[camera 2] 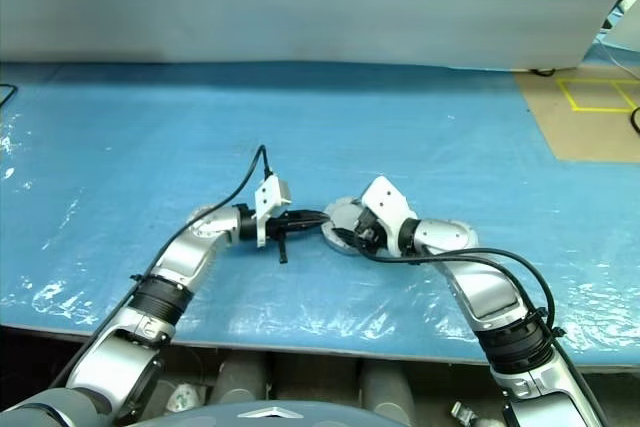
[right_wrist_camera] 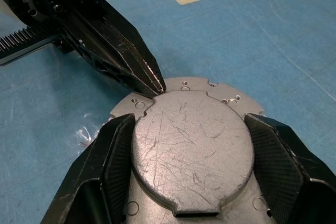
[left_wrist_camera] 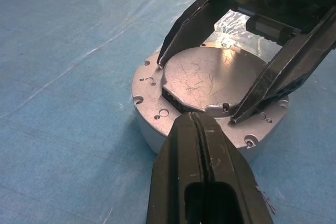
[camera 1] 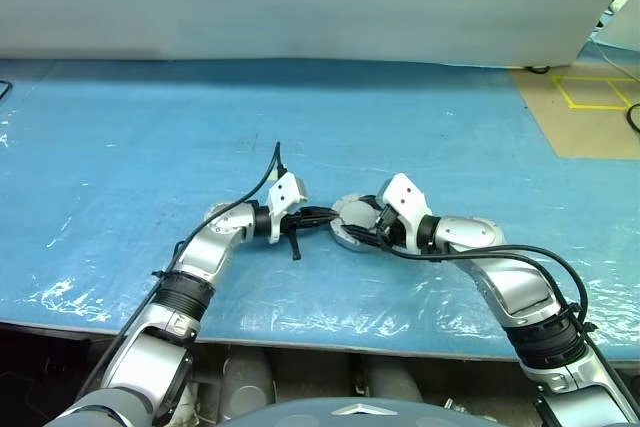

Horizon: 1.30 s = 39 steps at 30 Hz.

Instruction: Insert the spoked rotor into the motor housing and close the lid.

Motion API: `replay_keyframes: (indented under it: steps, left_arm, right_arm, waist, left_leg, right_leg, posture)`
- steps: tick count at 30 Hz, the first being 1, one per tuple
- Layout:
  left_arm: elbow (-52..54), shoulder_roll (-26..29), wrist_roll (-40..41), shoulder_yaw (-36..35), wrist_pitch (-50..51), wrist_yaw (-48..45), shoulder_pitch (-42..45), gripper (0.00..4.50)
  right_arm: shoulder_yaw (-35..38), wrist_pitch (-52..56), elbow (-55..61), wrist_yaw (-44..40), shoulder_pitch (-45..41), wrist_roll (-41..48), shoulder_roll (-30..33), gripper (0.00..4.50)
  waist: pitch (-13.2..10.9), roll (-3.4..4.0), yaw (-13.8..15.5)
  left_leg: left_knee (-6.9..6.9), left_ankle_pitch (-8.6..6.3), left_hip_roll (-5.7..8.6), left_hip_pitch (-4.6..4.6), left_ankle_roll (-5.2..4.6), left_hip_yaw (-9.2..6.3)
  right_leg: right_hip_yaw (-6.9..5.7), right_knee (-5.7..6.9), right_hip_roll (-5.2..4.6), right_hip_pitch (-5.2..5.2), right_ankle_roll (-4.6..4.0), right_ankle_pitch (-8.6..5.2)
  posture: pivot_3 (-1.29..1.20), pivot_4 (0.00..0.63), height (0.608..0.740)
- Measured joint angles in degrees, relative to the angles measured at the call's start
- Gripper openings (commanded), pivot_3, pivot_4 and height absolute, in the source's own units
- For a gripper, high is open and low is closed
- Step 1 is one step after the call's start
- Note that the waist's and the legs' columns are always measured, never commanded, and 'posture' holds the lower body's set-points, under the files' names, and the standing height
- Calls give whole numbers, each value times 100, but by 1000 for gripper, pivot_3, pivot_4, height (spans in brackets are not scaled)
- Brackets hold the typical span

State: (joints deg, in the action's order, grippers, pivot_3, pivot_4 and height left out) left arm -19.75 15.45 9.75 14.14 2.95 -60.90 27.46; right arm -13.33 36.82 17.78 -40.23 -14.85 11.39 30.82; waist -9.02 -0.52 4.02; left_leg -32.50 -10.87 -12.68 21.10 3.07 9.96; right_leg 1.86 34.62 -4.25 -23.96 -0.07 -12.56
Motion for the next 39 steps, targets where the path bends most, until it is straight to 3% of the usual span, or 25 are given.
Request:
replay_keyframes:
  steps: [4,14,25,30,39]
  left_arm:
    - [-1,-1,-12,9,6,-10,47,0]
    - [-13,-3,-12,8,-1,-26,75,0]
    - [-13,-2,-11,7,-18,-33,79,0]
    - [-13,-8,-11,13,-53,-33,79,0]
    - [-13,-12,-12,12,-60,-34,73,0]
  right_arm:
    - [75,43,-5,-106,2,120,-40,4486]
    - [168,-463,-234,-351,13,221,-97,4486]
    - [457,-1026,-620,46,-6,57,-315,4486]
    - [811,-326,-594,61,9,390,-268,4486]
    - [1654,1943,-329,362,44,1711,-464,4486]
  waist:
    - [0,0,1]
    - [-1,0,6]
    - [-1,0,8]
    - [-1,0,8]
    - [-1,1,12]
  left_leg:
    - [5,0,0,1,0,0]
    - [6,0,1,12,0,0]
    - [8,1,1,31,1,0]
    - [8,1,2,28,0,0]
    - [9,1,2,27,1,0]
  right_leg:
    - [0,-2,0,-1,0,0]
    - [-2,-5,-1,-9,0,0]
    - [-5,-6,-1,-24,0,-1]
    - [-4,-5,-1,-23,0,-1]
    - [-5,-6,-1,-23,-1,-1]
  posture:
    - [0,150,740]
    - [0,150,740]
    - [0,150,740]
    - [0,150,740]
    - [0,150,740]
